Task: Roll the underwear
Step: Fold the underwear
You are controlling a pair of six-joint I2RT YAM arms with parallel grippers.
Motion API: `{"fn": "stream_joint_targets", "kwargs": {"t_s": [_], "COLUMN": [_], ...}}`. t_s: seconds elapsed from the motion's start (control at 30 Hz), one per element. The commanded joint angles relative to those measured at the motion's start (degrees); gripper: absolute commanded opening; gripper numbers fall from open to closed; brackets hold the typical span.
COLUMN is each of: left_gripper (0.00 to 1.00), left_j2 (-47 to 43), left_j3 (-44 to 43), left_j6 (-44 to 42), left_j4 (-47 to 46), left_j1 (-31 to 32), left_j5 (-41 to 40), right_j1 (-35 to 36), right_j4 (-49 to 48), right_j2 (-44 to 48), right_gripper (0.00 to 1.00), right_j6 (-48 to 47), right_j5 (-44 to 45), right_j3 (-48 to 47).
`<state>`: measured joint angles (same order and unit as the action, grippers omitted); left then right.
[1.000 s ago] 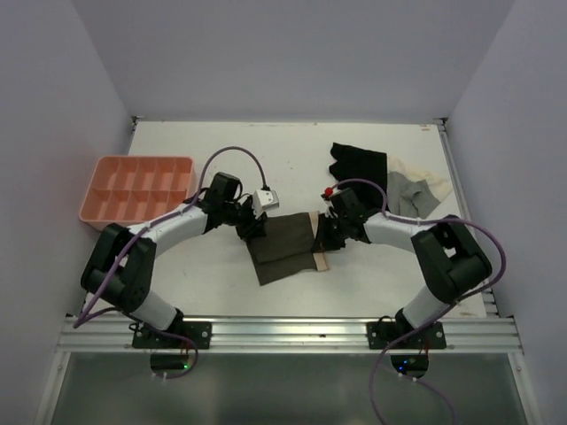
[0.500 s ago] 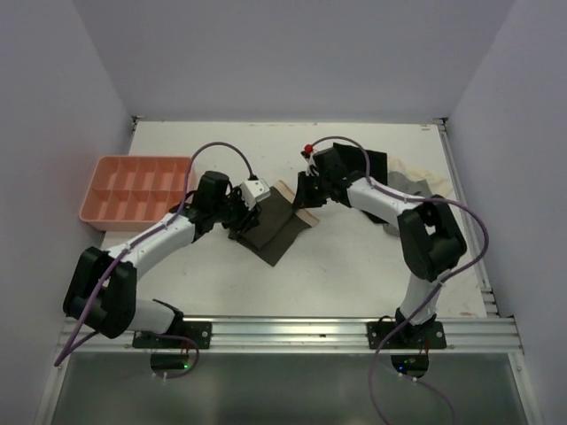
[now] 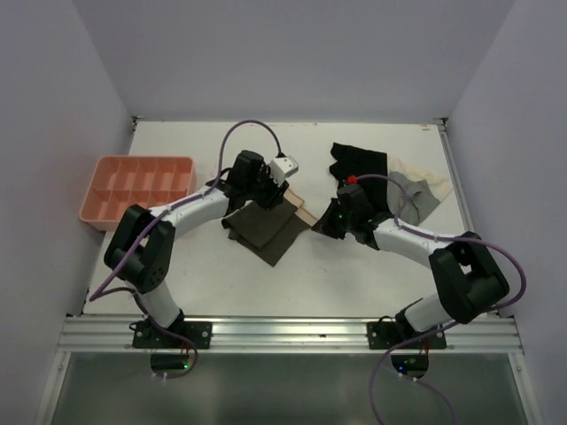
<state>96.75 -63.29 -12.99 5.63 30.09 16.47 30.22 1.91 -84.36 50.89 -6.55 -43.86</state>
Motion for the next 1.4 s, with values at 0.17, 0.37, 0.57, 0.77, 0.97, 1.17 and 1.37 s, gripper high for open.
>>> {"fn": "stream_joint_targets", "kwargs": {"t_s": [0.17, 0.37, 0.57, 0.77, 0.97, 1.17, 1.37], "left_gripper": [0.42, 0.41, 0.41, 0.43, 0.49, 0.47, 0.39], "left_j2": [8.9, 11.9, 14.1, 15.7, 17.8, 19.8, 21.1], "left_j3": [-9.2, -11.2, -13.7, -15.1, -15.6, -17.1, -18.0], "left_j6": [-0.8, -0.6, -0.8, -1.4, -1.9, -1.8, -1.6], "left_j4": [0.5, 0.6, 1.7, 2.5, 3.1, 2.7, 2.2], "left_j1": [4.8, 5.1, 5.4, 7.0, 8.2, 8.8, 8.8], "left_j5": [-6.8, -8.0, -7.2, -7.2, -8.3, -11.9, -15.7], "right_j1": [0.0, 0.0, -0.1, -0.1, -0.1, 0.0, -0.1], "right_j4": [-19.0, -29.3, -29.9, -30.9, -33.9, -35.2, -36.2], "right_j2": [-4.6, -6.3, -10.3, -14.9, -18.1, -19.0, -18.9], "right_gripper": [0.02, 0.02, 0.02, 0.00, 0.00, 0.00, 0.00], "right_j6": [17.1, 23.5, 24.0, 25.7, 27.0, 27.9, 28.4], "right_j5": [3.9, 4.8, 7.9, 9.9, 9.2, 8.6, 8.3], "right_j3": [6.4, 9.9, 9.1, 9.2, 9.5, 9.9, 10.9]}}
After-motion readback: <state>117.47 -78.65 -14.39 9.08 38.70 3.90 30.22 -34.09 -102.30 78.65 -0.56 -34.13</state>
